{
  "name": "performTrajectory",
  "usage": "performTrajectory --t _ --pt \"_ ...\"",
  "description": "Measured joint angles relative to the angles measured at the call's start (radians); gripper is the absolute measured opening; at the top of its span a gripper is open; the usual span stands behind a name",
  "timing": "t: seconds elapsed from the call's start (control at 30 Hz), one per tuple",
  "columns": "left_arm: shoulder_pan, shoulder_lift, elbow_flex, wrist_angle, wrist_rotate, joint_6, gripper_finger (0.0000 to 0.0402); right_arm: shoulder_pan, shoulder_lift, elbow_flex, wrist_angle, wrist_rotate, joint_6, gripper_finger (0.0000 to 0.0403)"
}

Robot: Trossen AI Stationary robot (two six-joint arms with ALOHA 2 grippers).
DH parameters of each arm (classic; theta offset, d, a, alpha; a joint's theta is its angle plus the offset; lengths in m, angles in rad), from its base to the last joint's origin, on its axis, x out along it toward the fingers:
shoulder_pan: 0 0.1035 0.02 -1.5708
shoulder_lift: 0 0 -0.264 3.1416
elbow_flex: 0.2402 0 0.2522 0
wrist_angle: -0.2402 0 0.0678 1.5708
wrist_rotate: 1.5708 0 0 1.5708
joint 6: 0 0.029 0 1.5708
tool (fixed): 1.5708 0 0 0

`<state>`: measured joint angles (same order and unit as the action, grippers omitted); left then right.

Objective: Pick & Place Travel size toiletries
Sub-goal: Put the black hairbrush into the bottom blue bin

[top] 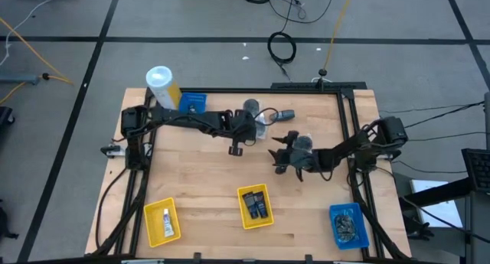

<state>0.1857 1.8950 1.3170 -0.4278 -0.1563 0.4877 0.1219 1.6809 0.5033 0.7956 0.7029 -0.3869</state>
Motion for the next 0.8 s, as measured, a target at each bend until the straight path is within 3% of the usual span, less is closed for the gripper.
performTrajectory --t 0.1,0.37,0.5,0.8 --pt "-0.016 0.000 0.000 0.011 0.000 0.000 0.0000 -0.038 0.022 0.020 0.019 -0.075 -0.131 0.0251" --pt "-0.053 0.000 0.000 0.020 0.002 -0.007 0.0000 -0.122 0.070 0.057 0.062 -0.179 -0.270 0.0203" --pt "-0.066 0.000 0.000 0.025 0.005 -0.012 0.0001 -0.148 0.073 0.060 0.067 -0.279 -0.323 0.0184" --pt "-0.083 0.000 0.000 0.085 0.000 -0.019 0.0002 -0.189 0.073 0.061 0.072 -0.286 -0.325 0.0106"
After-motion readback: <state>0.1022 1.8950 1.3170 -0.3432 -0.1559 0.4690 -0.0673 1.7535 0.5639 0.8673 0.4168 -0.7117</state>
